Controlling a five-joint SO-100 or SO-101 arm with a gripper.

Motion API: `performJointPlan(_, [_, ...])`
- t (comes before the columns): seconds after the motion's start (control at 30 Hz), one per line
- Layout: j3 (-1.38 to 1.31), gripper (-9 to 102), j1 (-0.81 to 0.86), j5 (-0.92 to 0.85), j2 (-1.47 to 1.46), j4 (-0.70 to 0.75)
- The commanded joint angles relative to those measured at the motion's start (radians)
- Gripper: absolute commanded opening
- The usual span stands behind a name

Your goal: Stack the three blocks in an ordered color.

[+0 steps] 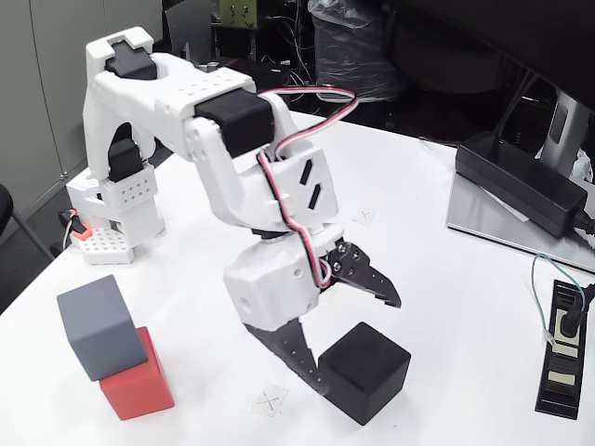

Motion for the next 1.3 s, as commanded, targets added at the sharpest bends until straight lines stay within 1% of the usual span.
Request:
performJointPlan(0.0, [-0.023,44,-0.009,-0.002,-0.002,-0.008])
performJointPlan(0.1, [-0.012,44,-0.014,-0.002,-0.006,-0.008])
performJointPlan(0.37, [0.140,44,-0.020,0.000,-0.006,-0.025])
performJointPlan(0.53, [0.149,44,-0.094,0.002,-0.006,-0.034])
performJointPlan(0.63, [0.163,44,-0.103,0.008,-0.008,-0.086])
performJointPlan(0.83, [0.160,44,-0.095,0.081,-0.074,-0.224])
performJointPlan(1.0, [0.161,44,-0.095,0.091,-0.092,-0.245])
performJointPlan(1.13, [0.158,39,-0.095,0.092,-0.092,-0.247])
performJointPlan(1.27, [0.160,29,-0.094,0.092,-0.092,-0.247])
